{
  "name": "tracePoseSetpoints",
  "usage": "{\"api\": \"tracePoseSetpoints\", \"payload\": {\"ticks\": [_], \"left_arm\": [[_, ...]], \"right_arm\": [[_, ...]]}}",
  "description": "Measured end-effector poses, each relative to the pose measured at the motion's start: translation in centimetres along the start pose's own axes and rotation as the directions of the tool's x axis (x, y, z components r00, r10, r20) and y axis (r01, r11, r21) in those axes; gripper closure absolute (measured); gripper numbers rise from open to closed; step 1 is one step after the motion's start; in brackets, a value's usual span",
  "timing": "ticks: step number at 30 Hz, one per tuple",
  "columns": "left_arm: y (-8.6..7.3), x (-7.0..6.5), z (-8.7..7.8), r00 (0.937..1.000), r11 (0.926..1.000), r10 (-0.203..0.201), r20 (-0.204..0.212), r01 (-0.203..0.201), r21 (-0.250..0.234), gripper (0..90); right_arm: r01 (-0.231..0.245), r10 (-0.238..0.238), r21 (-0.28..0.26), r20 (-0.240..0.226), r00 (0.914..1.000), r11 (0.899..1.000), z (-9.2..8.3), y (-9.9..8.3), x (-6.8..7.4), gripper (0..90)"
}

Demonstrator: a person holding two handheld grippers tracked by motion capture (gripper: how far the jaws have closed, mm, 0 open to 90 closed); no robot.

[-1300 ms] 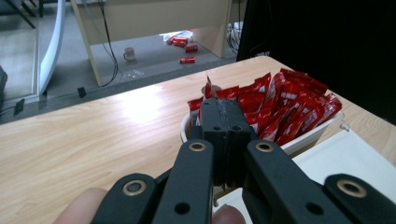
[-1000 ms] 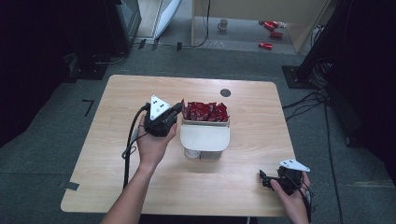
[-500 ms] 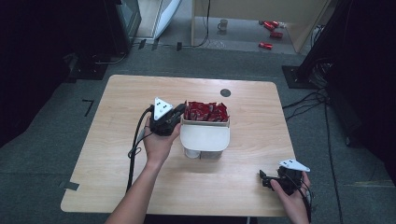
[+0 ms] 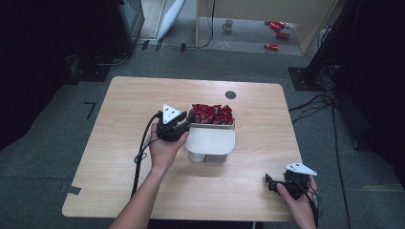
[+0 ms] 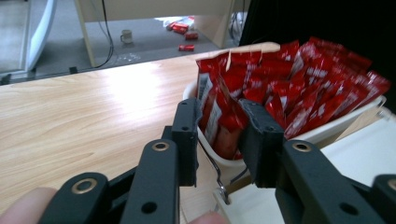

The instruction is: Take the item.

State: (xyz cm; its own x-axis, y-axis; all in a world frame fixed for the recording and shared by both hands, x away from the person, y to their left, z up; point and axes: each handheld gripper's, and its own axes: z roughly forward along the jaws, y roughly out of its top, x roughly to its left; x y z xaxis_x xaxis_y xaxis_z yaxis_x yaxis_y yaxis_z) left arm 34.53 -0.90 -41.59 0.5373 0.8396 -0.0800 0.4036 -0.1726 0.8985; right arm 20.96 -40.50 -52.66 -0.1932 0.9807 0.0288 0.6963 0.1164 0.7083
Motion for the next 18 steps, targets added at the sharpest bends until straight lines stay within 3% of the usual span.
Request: {"api": "tracePoseSetpoints", "payload": {"ticks": [3, 6, 9, 14, 16, 18], "left_arm": [[-0.1, -0.4, 0.2, 0.9992, 0.9996, 0.026, -0.03, -0.026, 0.012, 66.8], [-0.1, -0.9, 0.2, 0.9945, 0.9975, 0.07, -0.078, -0.069, 0.015, 71.5], [-0.1, -1.5, 0.1, 0.9836, 0.9915, 0.13, -0.125, -0.129, 0.014, 74.6], [-0.2, -2.0, 0.0, 0.9701, 0.9831, 0.183, -0.16, -0.182, 0.016, 77.6], [-0.3, -2.0, -0.1, 0.9681, 0.9816, 0.19, -0.163, -0.191, 0.01, 78.8], [-0.2, -2.1, -0.2, 0.974, 0.9827, 0.183, -0.133, -0.185, -0.002, 84.8]], "right_arm": [[0.0, 0.0, 0.0, 0.0, 1.0, 1.0, 0.0, 0.0, 0.0, 0.0], [0.002, -0.002, -0.001, 0.0, 1.0, 1.0, 0.0, 0.0, 0.0, 0.0], [0.003, -0.003, -0.002, 0.0, 1.0, 1.0, 0.0, 0.0, 0.0, 0.0], [0.005, -0.005, -0.002, -0.002, 1.0, 1.0, 0.0, 0.0, 0.0, 0.0], [0.006, -0.006, -0.001, -0.002, 1.0, 1.0, 0.0, 0.0, 0.0, 0.0], [0.006, -0.006, -0.002, -0.002, 1.0, 1.0, 0.0, 0.0, 0.0, 0.0]]}}
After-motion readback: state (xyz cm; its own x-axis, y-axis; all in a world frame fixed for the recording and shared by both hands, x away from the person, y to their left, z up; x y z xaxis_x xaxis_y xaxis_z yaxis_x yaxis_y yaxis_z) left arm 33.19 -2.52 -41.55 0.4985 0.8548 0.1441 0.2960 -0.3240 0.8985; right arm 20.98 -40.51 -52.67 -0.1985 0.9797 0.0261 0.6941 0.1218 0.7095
